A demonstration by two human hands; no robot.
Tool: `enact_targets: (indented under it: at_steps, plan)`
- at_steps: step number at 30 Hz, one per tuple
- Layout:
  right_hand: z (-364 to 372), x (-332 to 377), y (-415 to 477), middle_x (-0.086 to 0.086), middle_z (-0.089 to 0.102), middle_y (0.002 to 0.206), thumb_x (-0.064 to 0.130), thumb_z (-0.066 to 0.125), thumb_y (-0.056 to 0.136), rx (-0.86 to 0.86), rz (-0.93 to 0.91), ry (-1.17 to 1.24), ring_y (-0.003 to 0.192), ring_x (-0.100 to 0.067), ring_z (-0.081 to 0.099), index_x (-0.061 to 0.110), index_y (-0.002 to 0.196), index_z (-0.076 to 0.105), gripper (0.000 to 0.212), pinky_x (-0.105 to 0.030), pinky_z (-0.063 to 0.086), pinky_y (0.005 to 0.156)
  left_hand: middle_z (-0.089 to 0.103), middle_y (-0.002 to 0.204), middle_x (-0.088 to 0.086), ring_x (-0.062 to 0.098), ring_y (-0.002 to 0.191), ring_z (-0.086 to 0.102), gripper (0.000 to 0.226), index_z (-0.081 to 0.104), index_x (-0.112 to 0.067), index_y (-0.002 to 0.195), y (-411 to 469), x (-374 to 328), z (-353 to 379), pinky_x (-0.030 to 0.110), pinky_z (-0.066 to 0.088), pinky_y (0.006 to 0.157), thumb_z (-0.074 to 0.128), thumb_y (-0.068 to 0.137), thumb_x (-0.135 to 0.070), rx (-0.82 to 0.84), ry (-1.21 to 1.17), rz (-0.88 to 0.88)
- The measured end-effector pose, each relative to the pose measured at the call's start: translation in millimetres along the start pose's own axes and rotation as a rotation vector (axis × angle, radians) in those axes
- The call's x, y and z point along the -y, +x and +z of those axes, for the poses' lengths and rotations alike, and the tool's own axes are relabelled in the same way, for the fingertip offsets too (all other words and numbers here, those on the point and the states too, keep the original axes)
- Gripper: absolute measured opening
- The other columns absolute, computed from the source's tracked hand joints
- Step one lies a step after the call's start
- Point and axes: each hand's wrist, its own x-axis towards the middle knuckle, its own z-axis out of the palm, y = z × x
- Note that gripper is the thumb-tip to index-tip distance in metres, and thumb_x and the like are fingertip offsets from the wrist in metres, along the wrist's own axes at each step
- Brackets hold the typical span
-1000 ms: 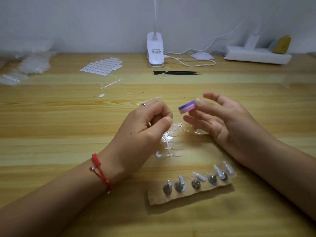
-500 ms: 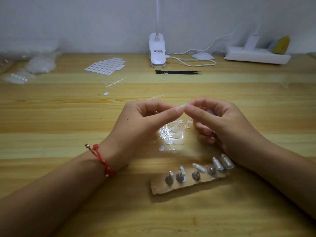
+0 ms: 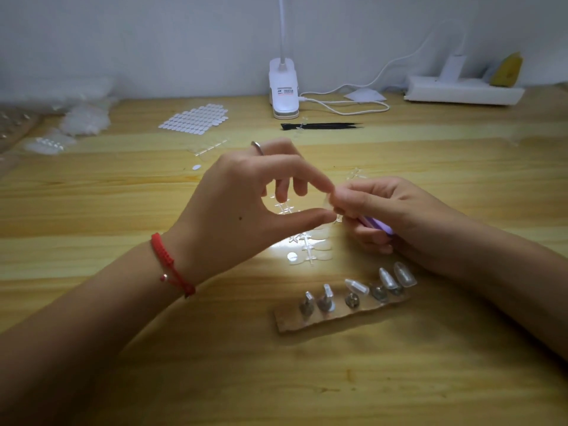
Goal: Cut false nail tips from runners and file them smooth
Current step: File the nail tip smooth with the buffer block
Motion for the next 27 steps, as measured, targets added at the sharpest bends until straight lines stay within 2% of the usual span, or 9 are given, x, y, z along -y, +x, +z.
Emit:
enact_targets:
  at_steps: [4,6,8,12,15,18,27]
  plan:
    - [-1.2,-1.1,0.6,-0.011,0.037,0.065,0.045,0.064,0.075,0.056,0.013,-0.010,0.043,-0.004,0.032,0.030,0.067,0.072,0.018,-0.012,0.030,0.038,0.060,0.079,-0.004,0.018,0.068,0.056,0.026,0.073,-0.017,0.093,-2.1,-2.6,-6.4,0.028,0.043,0.058,0.079,0.075,-0.035,0.054,-0.038,-0.030]
    - [-1.1,-2.3,0.7,0.002,0.039,0.056,0.045,0.065,0.074,0.080,0.012,-0.020,0.042,-0.001,0.033,0.031,0.069,0.073,0.017,-0.012,0.030,0.038,0.060,0.078,-0.005,0.018,0.068,0.056,0.026,0.073,-0.016,0.091,-3.1,-5.5,-6.8,0.028,0.043,0.058,0.079,0.074,-0.035,0.068,-0.032,-0.047]
    - [-1.0,-3.9,1.2,0.005,0.039,0.053,0.047,0.067,0.072,0.058,-0.001,-0.026,0.041,-0.001,0.033,0.031,0.076,0.076,0.018,-0.012,0.030,0.038,0.060,0.076,-0.005,0.016,0.068,0.056,0.024,0.072,-0.016,0.088,-4.0,-10.2,-7.8,0.024,0.041,0.061,0.079,0.073,-0.033,0.070,-0.034,-0.070]
    - [-0.7,-5.4,1.9,0.013,0.052,0.048,0.040,0.071,0.073,-0.035,-0.027,0.063,0.039,0.000,0.036,0.030,0.087,0.077,0.018,-0.010,0.029,0.038,0.061,0.076,-0.008,0.014,0.075,0.057,0.024,0.069,-0.024,0.082,-13.4,-24.5,-16.1,0.012,0.038,0.073,0.081,0.069,-0.039,0.029,-0.146,-0.144]
    - [0.8,-5.4,2.8,0.014,0.047,0.046,0.039,0.071,0.066,-0.105,-0.018,0.099,0.039,0.000,0.032,0.027,0.084,0.076,0.022,-0.012,0.024,0.037,0.060,0.074,-0.011,0.016,0.080,0.057,0.019,0.064,-0.031,0.076,-27.6,-37.5,-13.6,0.023,0.040,0.081,0.076,0.068,-0.043,0.072,-0.138,-0.139]
    - [2.3,-4.0,2.3,0.013,0.044,0.046,0.039,0.071,0.064,-0.123,-0.008,0.093,0.039,-0.001,0.031,0.025,0.083,0.075,0.024,-0.013,0.022,0.037,0.060,0.073,-0.012,0.009,0.083,0.056,0.021,0.060,-0.034,0.073,-36.0,-42.6,-4.9,0.033,0.037,0.088,0.076,0.063,-0.045,0.119,-0.032,-0.160]
    - [2.1,-3.8,1.4,0.015,0.051,0.046,0.030,0.064,0.073,-0.150,-0.007,0.093,0.038,0.001,0.032,0.017,0.092,0.067,0.024,-0.012,0.022,0.036,0.058,0.073,-0.015,0.006,0.088,0.055,0.021,0.059,-0.036,0.073,-40.0,-42.0,-0.2,0.031,0.034,0.089,0.074,0.063,-0.048,0.182,0.055,-0.199]
